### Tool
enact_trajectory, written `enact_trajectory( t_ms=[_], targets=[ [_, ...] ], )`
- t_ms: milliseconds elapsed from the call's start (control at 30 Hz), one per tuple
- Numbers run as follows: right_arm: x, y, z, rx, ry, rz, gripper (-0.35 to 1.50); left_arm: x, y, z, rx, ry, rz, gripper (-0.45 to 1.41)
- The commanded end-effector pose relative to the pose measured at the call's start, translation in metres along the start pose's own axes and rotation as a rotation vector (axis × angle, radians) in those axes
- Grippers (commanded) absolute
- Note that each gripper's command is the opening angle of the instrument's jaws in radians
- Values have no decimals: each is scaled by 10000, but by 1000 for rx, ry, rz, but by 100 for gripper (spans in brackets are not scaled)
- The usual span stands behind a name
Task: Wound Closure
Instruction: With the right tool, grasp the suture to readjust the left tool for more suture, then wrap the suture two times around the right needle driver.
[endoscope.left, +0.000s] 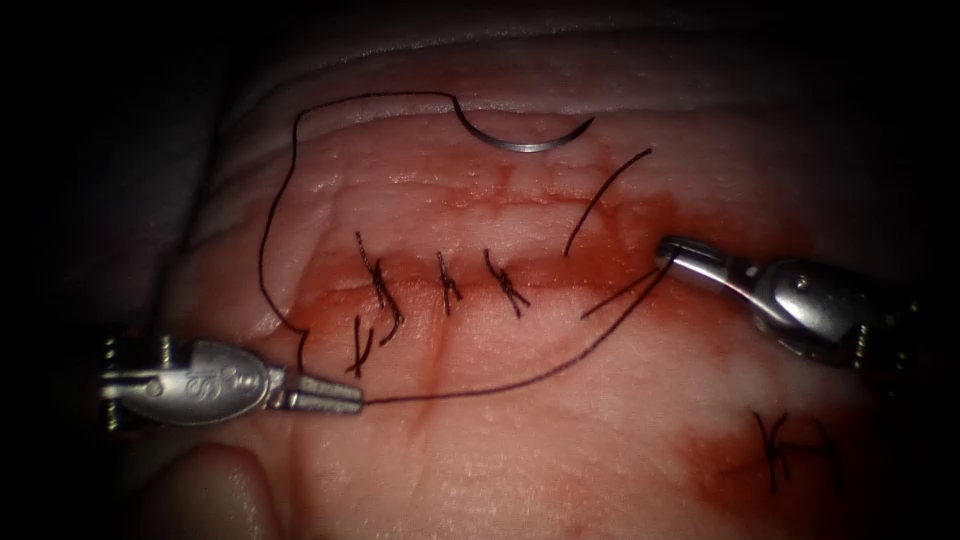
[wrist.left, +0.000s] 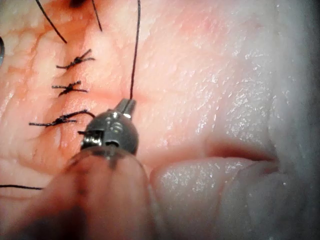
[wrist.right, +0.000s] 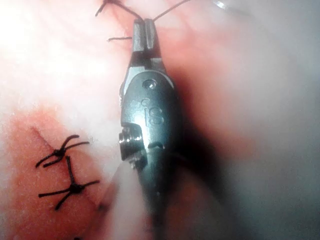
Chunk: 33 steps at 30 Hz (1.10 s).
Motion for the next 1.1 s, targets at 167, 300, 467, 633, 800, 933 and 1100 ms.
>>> enact_trajectory(
  t_ms=[167,300,467,633,800,933,1100],
  targets=[
    [15,1,-5,12,-12,37,98,26,-34,-22,136,100,-15,-45],
    [37,10,-19,19,-20,-11,123,44,-55,-42,236,163,-23,-45],
    [67,5,-25,19,-31,-59,125,52,-69,-44,267,206,-10,-45],
    [108,16,-5,-16,-58,-185,-35,48,-70,-36,269,209,2,-45],
    [115,16,43,90,-100,-195,-35,51,-73,-29,259,221,58,-45],
    [104,10,68,131,-104,-204,-35,54,-74,-21,248,237,79,-45],
    [82,-10,92,201,-108,-232,-35,60,-76,-8,252,243,78,-45]
  ],
)
